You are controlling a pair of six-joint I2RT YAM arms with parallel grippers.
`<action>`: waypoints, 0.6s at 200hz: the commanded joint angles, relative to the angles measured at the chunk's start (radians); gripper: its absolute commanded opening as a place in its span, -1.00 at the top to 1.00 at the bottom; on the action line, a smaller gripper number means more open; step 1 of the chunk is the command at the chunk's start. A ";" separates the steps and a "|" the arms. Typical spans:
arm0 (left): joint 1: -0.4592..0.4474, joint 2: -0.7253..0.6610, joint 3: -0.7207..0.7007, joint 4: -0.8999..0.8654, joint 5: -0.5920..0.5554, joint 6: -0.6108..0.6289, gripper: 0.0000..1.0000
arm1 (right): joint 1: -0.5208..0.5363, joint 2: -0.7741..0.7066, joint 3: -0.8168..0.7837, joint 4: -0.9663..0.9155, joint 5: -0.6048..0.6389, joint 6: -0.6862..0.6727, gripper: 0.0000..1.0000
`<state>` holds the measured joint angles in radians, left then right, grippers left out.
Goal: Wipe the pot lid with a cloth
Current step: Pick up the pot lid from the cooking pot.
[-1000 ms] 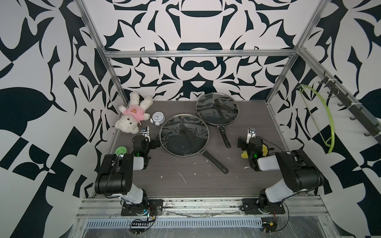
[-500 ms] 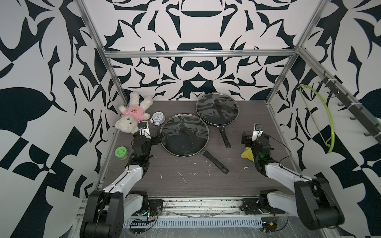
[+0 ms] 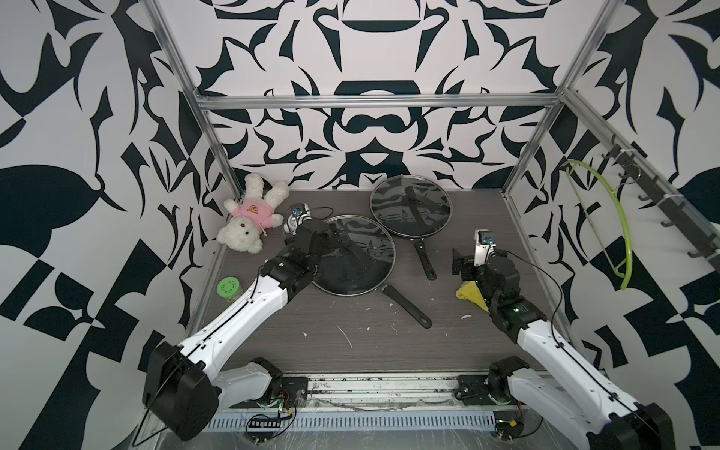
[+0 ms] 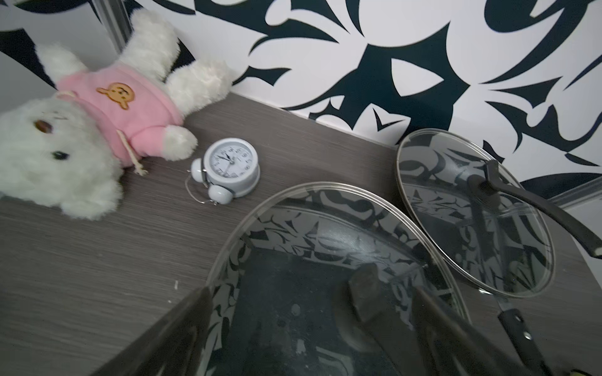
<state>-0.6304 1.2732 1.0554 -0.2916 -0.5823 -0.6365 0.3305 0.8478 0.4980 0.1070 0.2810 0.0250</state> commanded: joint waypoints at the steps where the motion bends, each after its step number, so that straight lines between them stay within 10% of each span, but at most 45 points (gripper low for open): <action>1: -0.077 0.122 0.143 -0.269 -0.126 -0.211 -0.98 | 0.074 0.010 0.059 -0.081 0.006 -0.014 -0.99; 44: -0.160 0.409 0.480 -0.625 -0.148 -0.575 -0.98 | 0.174 0.037 0.107 -0.104 -0.003 -0.031 -0.99; 120: -0.154 0.633 0.673 -0.747 -0.050 -0.803 -0.94 | 0.185 0.031 0.112 -0.118 -0.028 0.001 -0.99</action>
<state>-0.7921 1.8774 1.6775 -0.9291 -0.6460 -1.3319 0.5106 0.8909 0.5732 -0.0120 0.2596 0.0124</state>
